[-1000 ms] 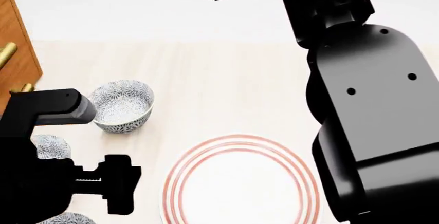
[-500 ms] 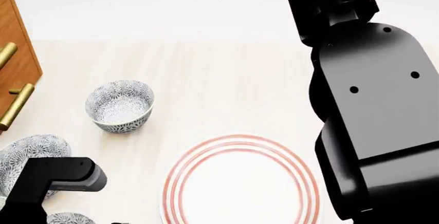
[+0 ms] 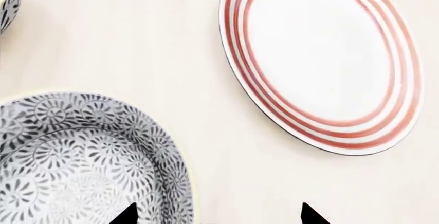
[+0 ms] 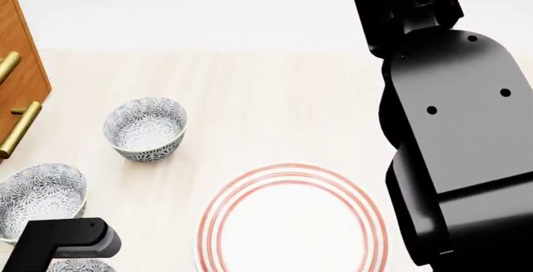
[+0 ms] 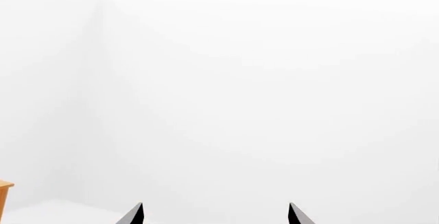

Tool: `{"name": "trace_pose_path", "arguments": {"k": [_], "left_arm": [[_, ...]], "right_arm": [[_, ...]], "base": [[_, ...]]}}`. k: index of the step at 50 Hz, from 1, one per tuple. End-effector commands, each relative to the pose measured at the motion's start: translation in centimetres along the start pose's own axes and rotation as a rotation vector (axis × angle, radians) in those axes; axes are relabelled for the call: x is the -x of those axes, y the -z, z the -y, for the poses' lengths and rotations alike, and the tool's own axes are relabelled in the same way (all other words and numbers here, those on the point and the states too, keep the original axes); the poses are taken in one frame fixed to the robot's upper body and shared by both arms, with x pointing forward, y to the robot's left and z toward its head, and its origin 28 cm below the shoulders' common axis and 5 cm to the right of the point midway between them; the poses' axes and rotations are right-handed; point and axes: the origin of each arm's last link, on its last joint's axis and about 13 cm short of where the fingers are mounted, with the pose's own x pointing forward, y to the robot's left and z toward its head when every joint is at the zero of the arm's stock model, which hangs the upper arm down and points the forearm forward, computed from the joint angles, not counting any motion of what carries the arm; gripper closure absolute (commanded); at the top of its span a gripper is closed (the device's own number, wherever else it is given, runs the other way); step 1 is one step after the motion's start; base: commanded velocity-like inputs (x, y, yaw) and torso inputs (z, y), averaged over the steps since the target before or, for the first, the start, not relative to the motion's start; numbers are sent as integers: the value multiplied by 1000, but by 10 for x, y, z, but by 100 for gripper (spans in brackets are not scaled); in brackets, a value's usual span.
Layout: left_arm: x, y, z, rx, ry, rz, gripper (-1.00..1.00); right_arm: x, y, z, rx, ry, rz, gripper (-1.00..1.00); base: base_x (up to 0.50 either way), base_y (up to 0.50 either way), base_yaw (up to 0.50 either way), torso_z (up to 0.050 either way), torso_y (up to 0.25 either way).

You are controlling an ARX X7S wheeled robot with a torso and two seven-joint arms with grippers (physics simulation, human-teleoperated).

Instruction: Put the bowl at the front on the plate.

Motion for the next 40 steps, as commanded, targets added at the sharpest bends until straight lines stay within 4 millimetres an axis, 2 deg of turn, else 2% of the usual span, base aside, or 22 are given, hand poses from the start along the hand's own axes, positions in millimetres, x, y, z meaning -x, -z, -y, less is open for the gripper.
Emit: {"name": "trace_pose_path", "arguments": {"k": [1, 32, 33, 40], "left_arm": [[-9, 9, -8, 30, -19, -25, -100], [-24, 21, -22, 39, -56, -40, -100], [-24, 20, -22, 45, -59, -47, 100], [-24, 16, -23, 29, -24, 8, 100]], "right_arm": [[1, 2, 2, 4, 4, -3, -100], [3, 6, 3, 5, -1, -2, -100], [4, 6, 3, 6, -2, -1, -100], [4, 6, 3, 4, -4, 4, -100]], "base": [[0, 0, 0, 0, 0], [0, 0, 0, 0, 0], [0, 0, 0, 0, 0], [0, 0, 0, 0, 0]]}}
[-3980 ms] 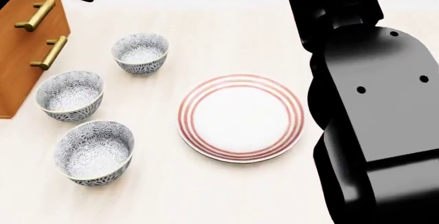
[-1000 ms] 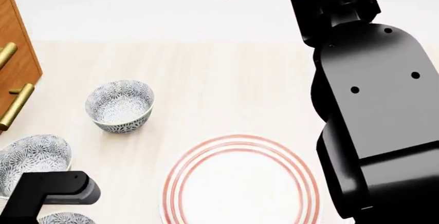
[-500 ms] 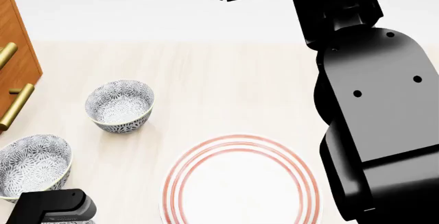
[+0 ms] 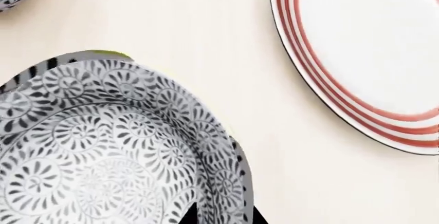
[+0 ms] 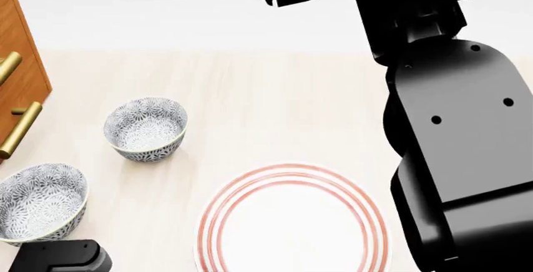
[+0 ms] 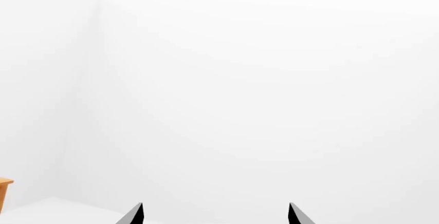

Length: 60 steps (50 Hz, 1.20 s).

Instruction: Put the bowl at the front on the plate.

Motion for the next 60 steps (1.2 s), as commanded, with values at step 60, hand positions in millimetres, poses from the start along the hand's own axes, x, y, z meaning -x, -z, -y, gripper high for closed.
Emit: {"name": "trace_pose_path", "arguments": {"k": [60], "left_arm": [[24, -106, 19, -937, 51, 765, 100]], "right_arm": [[13, -2, -2, -71, 2, 42, -100]], "base": [[0, 0, 0, 0, 0]]}}
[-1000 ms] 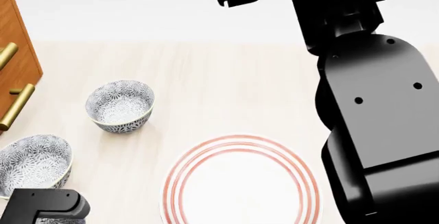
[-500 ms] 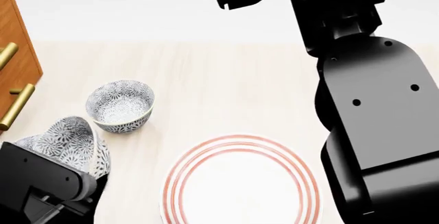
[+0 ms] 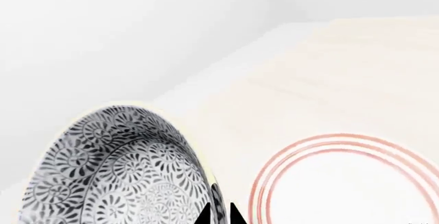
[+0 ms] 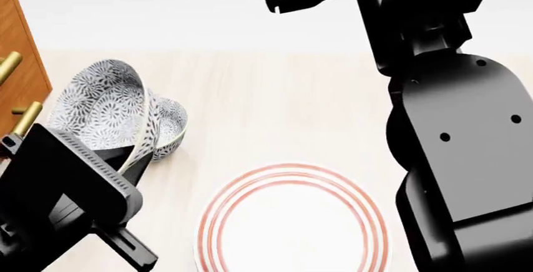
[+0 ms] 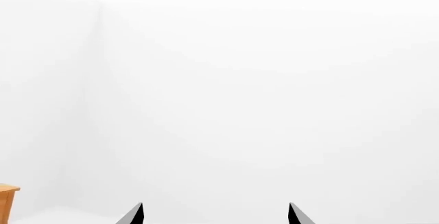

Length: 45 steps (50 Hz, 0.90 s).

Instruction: Put the bowl at the front on the plate.

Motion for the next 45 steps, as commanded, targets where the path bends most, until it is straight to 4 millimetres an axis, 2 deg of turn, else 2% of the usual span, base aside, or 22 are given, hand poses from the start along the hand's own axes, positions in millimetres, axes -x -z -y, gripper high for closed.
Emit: {"name": "trace_pose_path", "arguments": {"k": [1, 9, 16, 19, 24, 31, 33, 39, 45], "left_arm": [[-21, -14, -18, -150, 46, 27, 100], [-43, -21, -31, -244, 85, 28, 100], [-62, -14, -41, -356, 109, -11, 100], [-72, -10, -39, -377, 197, -6, 100], [-91, -7, -44, -482, 239, 4, 100], [-111, -13, -53, -514, 260, -10, 100], [-118, -13, -54, -571, 288, -28, 100], [-137, -23, -57, -499, 355, 10, 100], [-157, -29, -62, -559, 383, -26, 100]], "right_arm": [[7, -7, -3, -46, 0, 29, -100], [10, -8, -4, -69, -5, 42, -100], [13, -10, -5, -84, -20, 46, -100], [12, -13, -6, -88, -19, 55, -100], [11, -14, -6, -94, -17, 68, -100], [10, -16, -6, -96, -16, 76, -100], [10, -16, -7, -99, -16, 77, -100], [9, -17, -6, -104, -17, 83, -100], [8, -17, -3, -115, -4, 88, -100]], "base": [[0, 0, 0, 0, 0], [0, 0, 0, 0, 0], [0, 0, 0, 0, 0], [0, 0, 0, 0, 0], [0, 0, 0, 0, 0], [0, 0, 0, 0, 1], [0, 0, 0, 0, 0], [0, 0, 0, 0, 0], [0, 0, 0, 0, 0]]}}
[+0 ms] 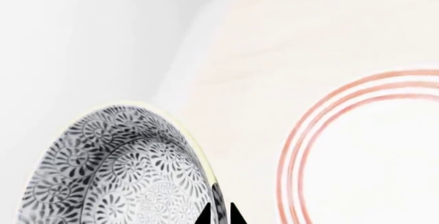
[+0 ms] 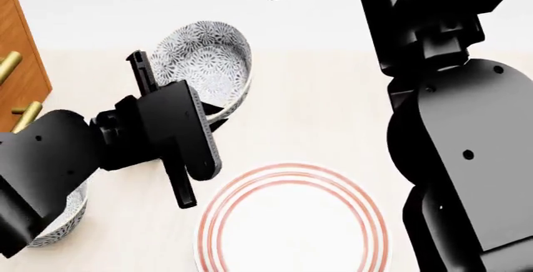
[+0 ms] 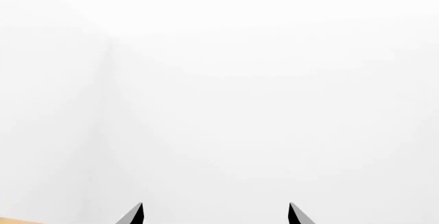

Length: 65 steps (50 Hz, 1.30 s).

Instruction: Put the bowl at the front on the plate.

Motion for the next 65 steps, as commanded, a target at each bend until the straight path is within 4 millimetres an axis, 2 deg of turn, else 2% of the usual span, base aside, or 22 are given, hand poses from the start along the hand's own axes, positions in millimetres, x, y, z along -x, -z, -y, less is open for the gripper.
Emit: {"name": "trace_pose_path", "arguments": {"k": [1, 10, 17, 30, 35, 37, 38, 46, 52, 55, 65], "left_arm": [[-27, -8, -24, -74, 81, -12, 100], [-46, -13, -30, -90, 213, -45, 100], [-48, -16, -31, -70, 249, -78, 100], [-54, -11, -16, -45, 335, -126, 100], [-57, -19, -14, -49, 383, -35, 100], [-58, -22, -13, 1, 400, -5, 100], [-59, -23, -13, -37, 401, -2, 100], [-62, -23, -5, 55, 479, 76, 100], [-64, -18, 2, 54, 516, 49, 100], [-65, -17, 6, 108, 558, 52, 100], [-71, -15, 23, 63, 632, 7, 100]], "right_arm": [[-1, -1, 3, -11, 10, 11, -100], [-3, 0, 7, 9, 24, 7, -100], [-4, 1, 6, 16, 14, 7, -100], [-4, 11, 12, 21, 32, -27, -100], [-4, 14, 13, 27, 36, -31, -100], [-4, 15, 14, 41, 40, -30, -100], [-4, 16, 14, 57, 43, -30, -100], [-4, 16, 16, 54, 51, -33, -100], [-5, 21, 16, 55, 53, -38, -100], [-5, 23, 16, 76, 55, -37, -100], [-6, 25, 19, 77, 67, -40, -100]], "base": [[0, 0, 0, 0, 0], [0, 0, 0, 0, 1], [0, 0, 0, 0, 0], [0, 0, 0, 0, 0], [0, 0, 0, 0, 2], [0, 0, 0, 0, 0], [0, 0, 0, 0, 0], [0, 0, 0, 0, 0], [0, 0, 0, 0, 0], [0, 0, 0, 0, 0], [0, 0, 0, 0, 1]]}}
